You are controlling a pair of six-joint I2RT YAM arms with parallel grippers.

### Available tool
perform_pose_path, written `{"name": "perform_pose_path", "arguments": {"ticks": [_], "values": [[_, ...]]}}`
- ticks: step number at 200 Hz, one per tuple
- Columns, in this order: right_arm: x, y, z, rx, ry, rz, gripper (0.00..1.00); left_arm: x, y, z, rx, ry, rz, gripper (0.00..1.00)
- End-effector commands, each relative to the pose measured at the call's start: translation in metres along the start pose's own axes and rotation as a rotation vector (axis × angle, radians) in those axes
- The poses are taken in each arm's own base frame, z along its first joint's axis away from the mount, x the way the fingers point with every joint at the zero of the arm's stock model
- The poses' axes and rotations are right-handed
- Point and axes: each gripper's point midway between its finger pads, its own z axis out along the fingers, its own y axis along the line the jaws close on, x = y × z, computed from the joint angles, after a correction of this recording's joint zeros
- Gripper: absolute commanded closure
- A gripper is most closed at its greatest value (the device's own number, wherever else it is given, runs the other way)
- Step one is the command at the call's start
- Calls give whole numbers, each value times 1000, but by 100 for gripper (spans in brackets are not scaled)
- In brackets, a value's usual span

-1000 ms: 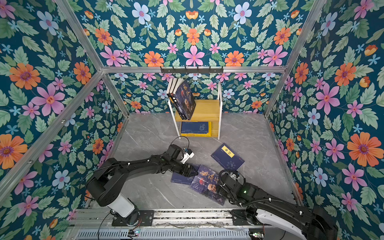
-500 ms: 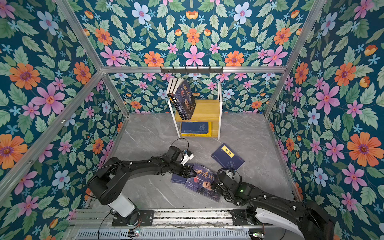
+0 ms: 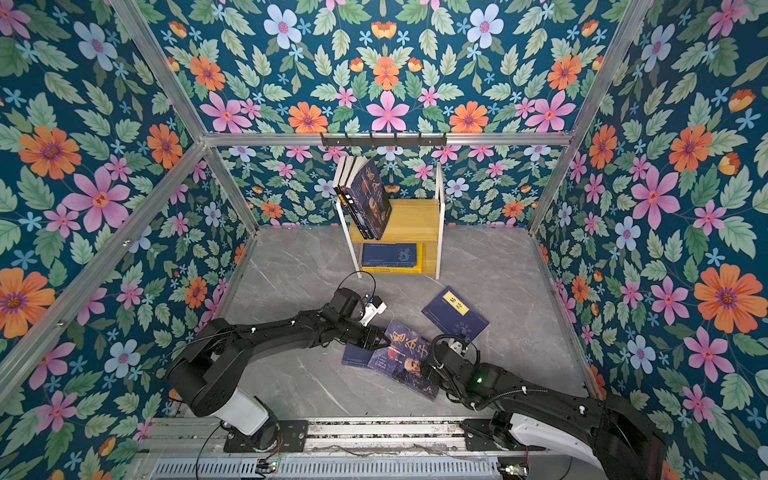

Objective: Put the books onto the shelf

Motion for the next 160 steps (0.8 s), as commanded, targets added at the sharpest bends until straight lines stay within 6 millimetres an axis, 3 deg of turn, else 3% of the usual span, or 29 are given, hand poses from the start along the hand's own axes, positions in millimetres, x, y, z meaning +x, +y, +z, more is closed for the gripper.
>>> {"name": "perform_pose_path", "arguments": {"ticks": [1,29,95,133,160], "values": [[3,0,-1,11,22,-18,21,-9,-12,-5,49,-13,20,81],[-3,-5,-7,20,-16,-47,21,-13,-13,-12,47,-43,31,100],[-34,-2,-48,41,-166,-198,20,-31,-25,-45,70,-123,65,100],[-60,20,-73,48,-280,-309,21,-43,-24,-71,67,-210,90,100],[-74,51,-87,27,-337,-411,20,-56,-18,-95,33,-277,98,100]]}}
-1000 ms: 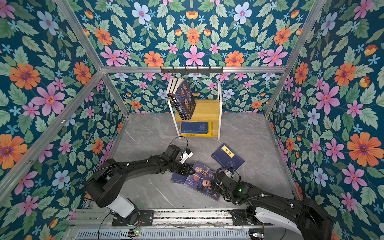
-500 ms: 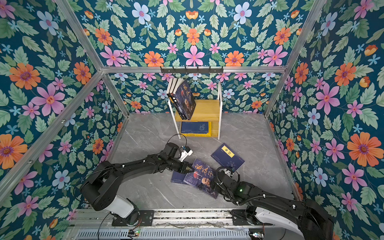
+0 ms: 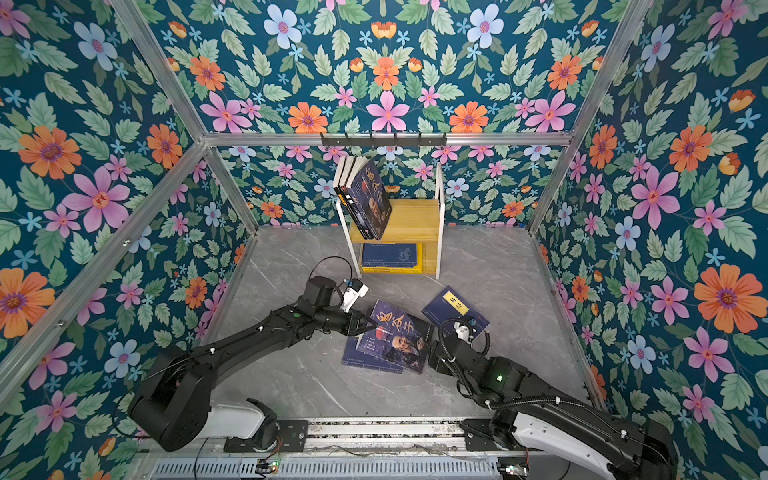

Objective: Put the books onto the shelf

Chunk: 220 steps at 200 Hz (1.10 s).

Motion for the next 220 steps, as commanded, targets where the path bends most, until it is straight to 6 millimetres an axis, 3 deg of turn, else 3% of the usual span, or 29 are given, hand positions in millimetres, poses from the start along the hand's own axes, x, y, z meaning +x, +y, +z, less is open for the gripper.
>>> {"name": "perform_pose_path", "arguments": {"ticks": [1,34,64,92,124,166,220], "values": [[-23,9,-7,28,-80,-141,20,-18,-7,-16,19,-66,58,100],[-54,40,-16,38,-187,-342,20,-29,0,-38,7,-126,57,100],[-69,96,-23,-6,-335,-652,20,-35,5,-54,-13,-166,62,100],[-63,145,-16,-28,-404,-955,20,-48,6,-67,-5,-211,10,100],[-34,190,3,-43,-451,-1311,17,-55,0,-76,19,-229,-2,100],[-8,209,46,16,-440,-1485,12,-65,-5,-84,44,-254,-46,100],[-14,222,87,221,-565,-1557,5,-64,-2,-82,54,-257,-83,100]]}}
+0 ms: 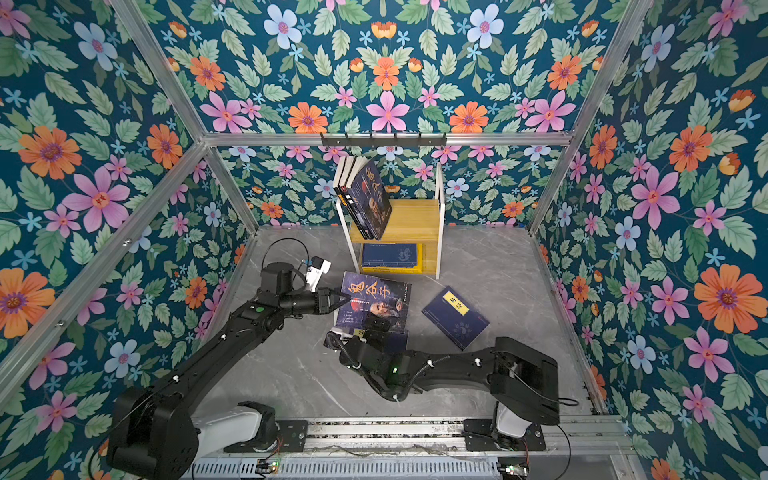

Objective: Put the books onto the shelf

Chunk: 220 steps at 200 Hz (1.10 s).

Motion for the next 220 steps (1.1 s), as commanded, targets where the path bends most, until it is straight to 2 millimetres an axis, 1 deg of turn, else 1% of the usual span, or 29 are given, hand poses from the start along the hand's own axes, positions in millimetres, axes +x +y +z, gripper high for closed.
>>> {"name": "perform_pose_path", "arguments": {"ticks": [1,17,25,34,42,51,54,59,66,77,85,94,107,114,128,131,151,177,190,205,220], "values": [[-17,-22,9,159,-43,-15,5,-6,-11,0,62,-16,8,100],[-14,-27,16,200,-28,-9,7,-7,-12,-1,58,-12,3,100],[-12,-28,18,205,-25,-9,12,-6,-12,-1,57,-11,2,100],[-9,-27,20,205,-27,-3,22,-5,-11,-1,59,-12,4,100],[-7,-27,20,203,-30,3,39,-4,-9,-1,58,-15,3,100],[-5,-29,20,207,-24,9,62,-5,-7,-1,49,-21,0,100],[-4,-28,20,207,-22,9,68,-6,-6,-2,47,-23,-1,100],[-2,-28,20,206,-16,6,77,-7,-5,-3,43,-28,-2,95],[-1,-27,20,200,-10,-2,87,-9,-4,-5,38,-35,-3,84],[3,-25,19,187,-2,-5,98,-10,0,-7,25,-47,2,70],[5,-24,18,178,-7,-5,99,-11,2,-9,14,-58,16,63],[7,-23,16,172,-10,-2,99,-14,6,-12,0,-73,25,57],[8,-26,11,172,-14,10,100,-21,11,-20,-32,-102,30,52],[8,-27,8,162,-16,14,100,-26,14,-24,-48,-118,31,47],[14,-24,5,135,-3,13,100,-32,18,-32,-73,-147,46,40],[11,-31,-1,140,-19,33,100,-33,20,-33,-82,-153,49,39],[16,-36,-13,133,-28,70,100,-40,28,-41,-127,-185,75,33],[21,-52,-29,127,-32,161,100,-45,37,-51,-181,-201,129,24],[21,-64,-39,138,-60,210,100,-46,43,-54,-211,-204,156,21],[23,-83,-50,154,-83,287,100,-50,49,-60,-249,-208,185,20],[24,-98,-60,121,-110,380,100,-55,53,-67,-280,-222,197,17]]}}
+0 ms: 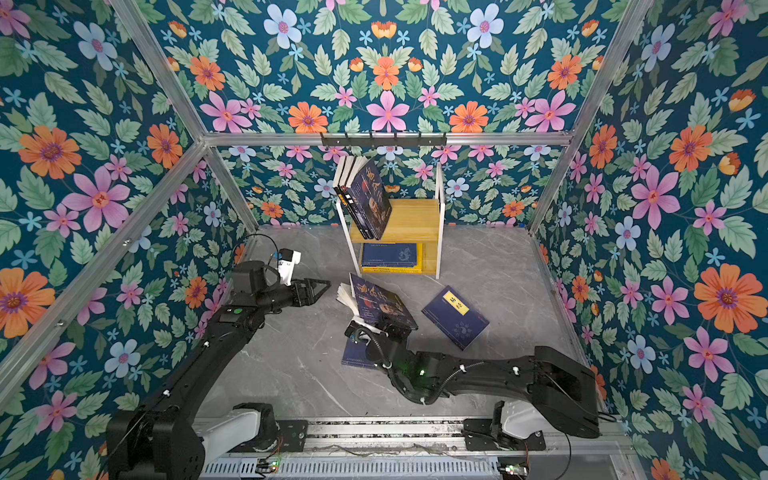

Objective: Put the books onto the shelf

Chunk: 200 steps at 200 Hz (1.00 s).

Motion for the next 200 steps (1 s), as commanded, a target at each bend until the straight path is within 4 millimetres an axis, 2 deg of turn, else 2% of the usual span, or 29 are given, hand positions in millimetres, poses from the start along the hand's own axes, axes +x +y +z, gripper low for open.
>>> {"name": "perform_pose_path", "arguments": {"ticks": [1,21,46,61,107,136,164,180,200], "values": [[-8,-28,-10,1,-35,187,100,-9,9,-7,-54,-21,80,17],[-13,-62,-17,16,-81,341,100,-11,12,-8,-75,-30,105,14],[-15,-118,-25,89,-125,553,100,-7,14,-10,-86,-26,103,11],[-22,-145,-31,83,-177,656,100,-4,15,-9,-83,-28,110,11],[-40,-227,-32,172,-273,834,100,-3,12,-9,-69,-27,131,9],[-68,-263,-22,210,-338,865,100,-3,15,-11,-92,-26,141,6],[-92,-284,4,257,-357,846,100,-2,15,-13,-96,-30,164,3],[-97,-293,23,286,-359,866,100,-3,16,-13,-107,-33,165,3],[-92,-304,46,354,-332,903,100,-4,14,-15,-105,-30,168,1]]}}
